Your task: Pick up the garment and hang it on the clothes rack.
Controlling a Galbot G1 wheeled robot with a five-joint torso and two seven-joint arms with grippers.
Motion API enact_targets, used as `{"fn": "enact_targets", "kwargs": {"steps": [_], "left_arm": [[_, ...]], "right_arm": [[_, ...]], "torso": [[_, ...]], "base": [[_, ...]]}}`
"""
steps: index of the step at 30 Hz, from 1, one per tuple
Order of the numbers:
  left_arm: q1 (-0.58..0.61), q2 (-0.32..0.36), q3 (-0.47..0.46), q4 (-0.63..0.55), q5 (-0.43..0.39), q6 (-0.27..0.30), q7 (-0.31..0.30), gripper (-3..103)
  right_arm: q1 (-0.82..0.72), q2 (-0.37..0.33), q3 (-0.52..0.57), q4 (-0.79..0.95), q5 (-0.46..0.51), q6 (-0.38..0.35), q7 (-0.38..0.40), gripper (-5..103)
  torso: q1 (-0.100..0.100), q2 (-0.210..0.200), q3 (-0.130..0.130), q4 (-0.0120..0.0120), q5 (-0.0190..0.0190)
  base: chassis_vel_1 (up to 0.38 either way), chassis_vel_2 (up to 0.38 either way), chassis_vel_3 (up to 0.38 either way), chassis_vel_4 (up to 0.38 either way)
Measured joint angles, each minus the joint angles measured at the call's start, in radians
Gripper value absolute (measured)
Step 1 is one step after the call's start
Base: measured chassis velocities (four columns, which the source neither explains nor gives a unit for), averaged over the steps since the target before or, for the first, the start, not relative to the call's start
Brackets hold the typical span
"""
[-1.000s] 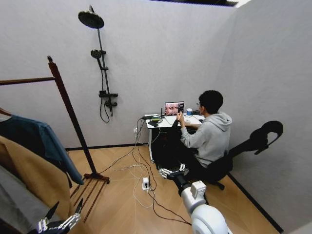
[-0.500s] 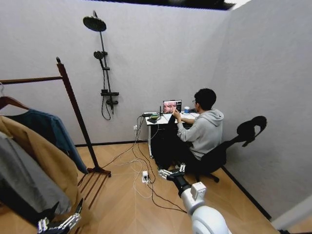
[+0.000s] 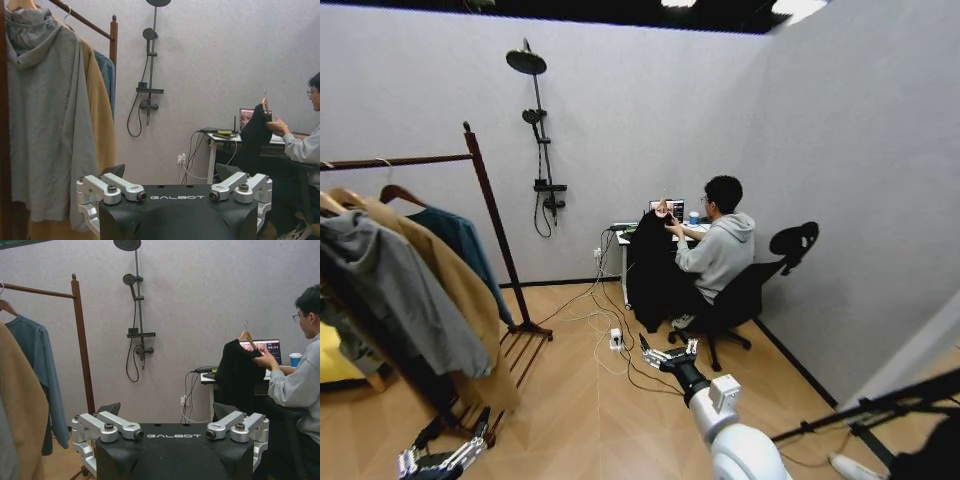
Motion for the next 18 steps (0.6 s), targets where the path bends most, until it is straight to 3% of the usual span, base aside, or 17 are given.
{"fn": "enact_targets", "kwargs": {"steps": [18], "left_arm": [[0.000,0.000,0.000,0.000,0.000,0.000,0.000,100]], "right_arm": [[0.007,0.000,0.000,-0.007,-0.002,0.002,-0.003,100]], "torso": [[0.000,0.000,0.000,0.0001,-0.0002]], "base": [[0.270,-0.265,-0.257,0.276]]}}
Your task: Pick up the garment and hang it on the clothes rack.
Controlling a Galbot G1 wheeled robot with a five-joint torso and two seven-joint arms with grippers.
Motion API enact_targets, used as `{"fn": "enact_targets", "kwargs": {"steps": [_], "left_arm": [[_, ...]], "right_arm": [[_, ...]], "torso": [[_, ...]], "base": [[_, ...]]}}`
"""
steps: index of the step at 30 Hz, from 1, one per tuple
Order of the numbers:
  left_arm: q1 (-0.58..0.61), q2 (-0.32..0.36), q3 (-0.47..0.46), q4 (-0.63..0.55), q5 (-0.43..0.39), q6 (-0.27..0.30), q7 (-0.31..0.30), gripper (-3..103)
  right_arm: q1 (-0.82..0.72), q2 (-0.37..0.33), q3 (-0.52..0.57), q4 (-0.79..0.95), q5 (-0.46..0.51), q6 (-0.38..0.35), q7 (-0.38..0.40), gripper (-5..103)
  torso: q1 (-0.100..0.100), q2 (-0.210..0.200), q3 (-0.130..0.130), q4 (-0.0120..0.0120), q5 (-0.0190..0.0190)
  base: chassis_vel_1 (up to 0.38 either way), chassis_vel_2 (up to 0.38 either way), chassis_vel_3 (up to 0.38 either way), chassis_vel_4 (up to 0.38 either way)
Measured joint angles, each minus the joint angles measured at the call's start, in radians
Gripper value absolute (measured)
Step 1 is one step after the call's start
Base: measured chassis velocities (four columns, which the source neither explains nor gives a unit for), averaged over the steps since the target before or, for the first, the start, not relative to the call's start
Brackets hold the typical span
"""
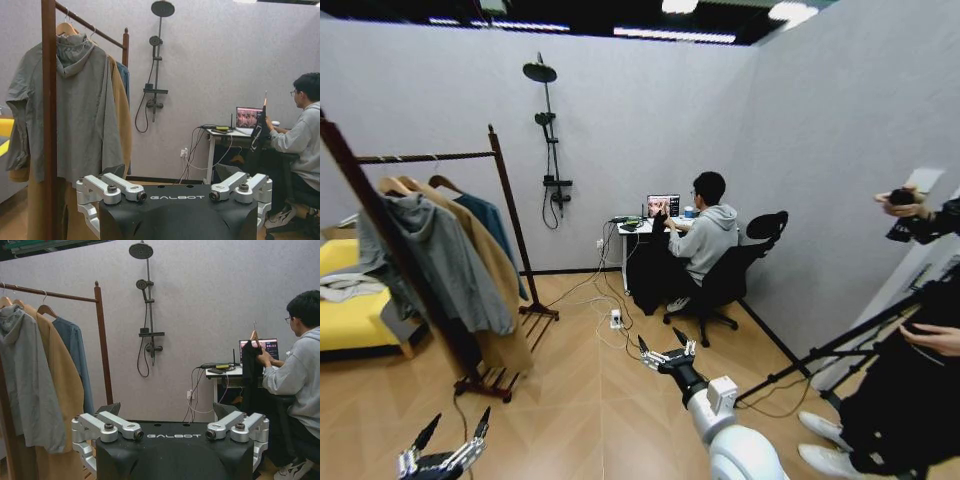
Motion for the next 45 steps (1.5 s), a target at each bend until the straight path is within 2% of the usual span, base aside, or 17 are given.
{"fn": "enact_targets", "kwargs": {"steps": [2,3,14,45], "left_arm": [[0.000,0.000,0.000,0.000,0.000,0.000,0.000,100],[0.000,0.000,0.000,0.000,0.000,0.000,0.000,100],[0.000,0.000,0.000,0.000,0.000,0.000,0.000,100],[0.000,0.000,0.000,0.000,0.000,0.000,0.000,100]], "right_arm": [[0.001,0.000,-0.001,-0.001,0.001,0.001,0.000,100],[0.002,0.001,-0.002,-0.005,0.002,0.008,-0.003,100],[0.007,0.001,-0.003,-0.022,0.002,0.044,-0.029,100],[-0.007,0.020,0.004,-0.031,0.000,0.062,-0.049,100]], "torso": [[0.000,0.000,0.000,-0.0002,-0.0010],[0.000,0.000,0.000,-0.0002,-0.0001],[-0.001,0.001,0.000,-0.0001,-0.0004],[0.000,0.000,0.000,-0.0001,-0.0004]], "base": [[0.233,-0.274,-0.243,0.262],[0.254,-0.268,-0.281,0.258],[0.144,-0.127,-0.162,0.152],[-0.007,0.007,0.013,-0.008]]}}
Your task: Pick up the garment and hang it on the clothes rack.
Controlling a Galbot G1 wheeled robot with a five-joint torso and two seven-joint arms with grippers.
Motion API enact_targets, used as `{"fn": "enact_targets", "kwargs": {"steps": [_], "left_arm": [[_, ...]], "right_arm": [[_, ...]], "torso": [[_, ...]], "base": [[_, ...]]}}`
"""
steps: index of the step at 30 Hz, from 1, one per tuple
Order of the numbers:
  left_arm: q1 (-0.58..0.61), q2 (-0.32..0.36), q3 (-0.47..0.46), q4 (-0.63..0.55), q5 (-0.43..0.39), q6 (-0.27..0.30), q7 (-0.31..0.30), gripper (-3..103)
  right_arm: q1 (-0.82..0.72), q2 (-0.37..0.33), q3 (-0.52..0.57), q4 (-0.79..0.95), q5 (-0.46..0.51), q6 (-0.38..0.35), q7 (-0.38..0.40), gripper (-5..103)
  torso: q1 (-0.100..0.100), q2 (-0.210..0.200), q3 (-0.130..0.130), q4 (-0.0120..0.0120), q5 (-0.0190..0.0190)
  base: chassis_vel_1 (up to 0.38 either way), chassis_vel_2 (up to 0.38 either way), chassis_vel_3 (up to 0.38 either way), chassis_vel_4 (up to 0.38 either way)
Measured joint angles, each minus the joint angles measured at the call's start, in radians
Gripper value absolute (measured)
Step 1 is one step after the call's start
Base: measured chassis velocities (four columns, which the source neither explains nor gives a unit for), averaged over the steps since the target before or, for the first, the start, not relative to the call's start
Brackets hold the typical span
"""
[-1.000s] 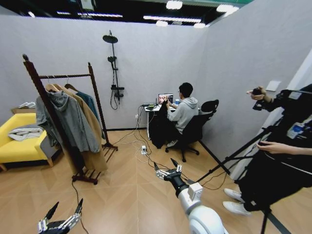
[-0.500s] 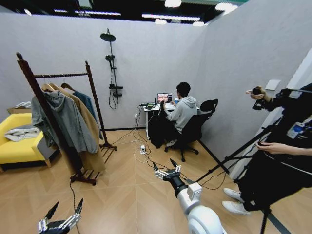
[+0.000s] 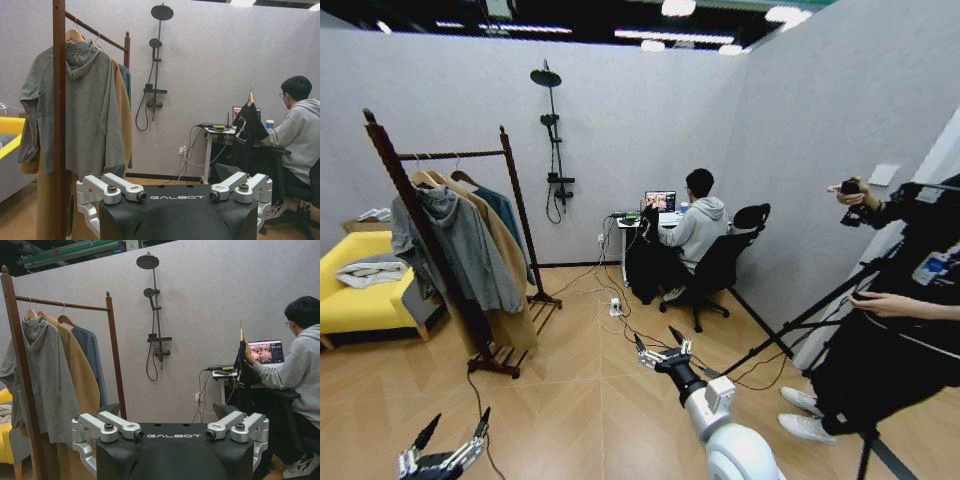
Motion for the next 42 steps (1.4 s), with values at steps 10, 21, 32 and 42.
{"fn": "enact_targets", "kwargs": {"steps": [10,21,32,42], "left_arm": [[0.000,0.000,0.000,0.000,0.000,0.000,0.000,100],[0.000,0.000,0.000,0.000,0.000,0.000,0.000,100],[0.000,0.000,0.000,0.000,0.000,0.000,0.000,100],[0.000,0.000,0.000,0.000,0.000,0.000,0.000,100]], "right_arm": [[-0.035,0.011,0.081,-0.003,0.040,-0.032,0.037,100],[-0.223,0.003,0.373,-0.006,0.025,0.057,-0.103,100],[-0.354,0.013,0.613,0.020,0.095,0.154,-0.170,100],[-0.376,0.120,0.579,0.047,0.001,0.160,-0.159,100]], "torso": [[0.000,0.000,0.000,0.0001,0.0000],[0.000,0.000,0.000,-0.0001,0.0003],[0.000,0.000,0.000,0.0000,0.0001],[0.000,0.000,0.000,-0.0001,0.0000]], "base": [[0.000,0.000,0.000,0.000],[0.000,0.000,0.000,0.000],[0.000,0.000,0.000,0.000],[0.000,0.000,0.000,0.000]]}}
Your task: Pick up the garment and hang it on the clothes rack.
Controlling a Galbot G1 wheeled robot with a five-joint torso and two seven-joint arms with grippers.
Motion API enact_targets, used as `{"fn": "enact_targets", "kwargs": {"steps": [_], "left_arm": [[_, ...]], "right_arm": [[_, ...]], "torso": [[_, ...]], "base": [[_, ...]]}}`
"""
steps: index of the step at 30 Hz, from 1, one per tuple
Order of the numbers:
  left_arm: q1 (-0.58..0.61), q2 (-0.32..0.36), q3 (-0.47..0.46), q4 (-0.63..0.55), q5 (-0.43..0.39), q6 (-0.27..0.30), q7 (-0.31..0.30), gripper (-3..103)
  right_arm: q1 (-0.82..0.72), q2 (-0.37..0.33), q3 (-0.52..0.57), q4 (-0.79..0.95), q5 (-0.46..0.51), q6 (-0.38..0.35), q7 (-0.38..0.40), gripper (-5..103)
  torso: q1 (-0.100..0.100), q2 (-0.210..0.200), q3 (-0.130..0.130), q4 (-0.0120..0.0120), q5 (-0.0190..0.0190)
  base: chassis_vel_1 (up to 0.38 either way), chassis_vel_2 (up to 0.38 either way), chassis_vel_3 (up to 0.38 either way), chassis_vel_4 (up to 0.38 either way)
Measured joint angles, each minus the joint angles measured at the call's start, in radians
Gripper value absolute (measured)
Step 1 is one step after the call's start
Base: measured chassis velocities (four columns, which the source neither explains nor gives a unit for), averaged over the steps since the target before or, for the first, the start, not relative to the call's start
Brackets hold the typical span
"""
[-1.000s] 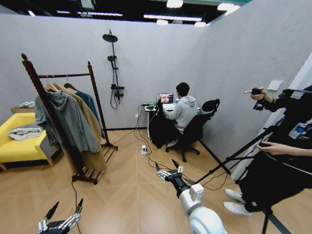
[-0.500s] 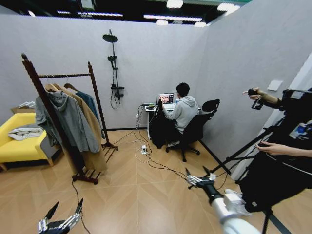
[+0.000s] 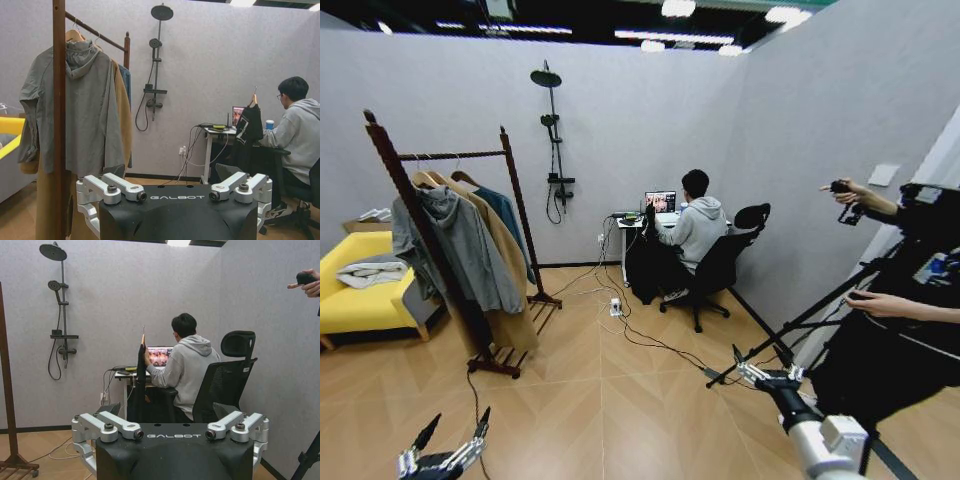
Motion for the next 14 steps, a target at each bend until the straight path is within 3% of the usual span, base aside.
{"fn": "enact_targets", "kwargs": {"steps": [6,14], "left_arm": [[0.000,0.000,0.000,0.000,0.000,0.000,0.000,100],[0.000,0.000,0.000,0.000,0.000,0.000,0.000,100]], "right_arm": [[-0.006,0.038,-0.043,-0.006,-0.087,0.048,-0.013,100],[-0.009,0.048,-0.053,0.003,-0.095,0.054,-0.013,100]], "torso": [[0.000,0.000,0.000,0.0000,0.0000],[0.000,0.000,0.000,0.0000,-0.0001]], "base": [[0.000,0.000,0.000,0.000],[0.000,0.000,0.000,0.000]]}}
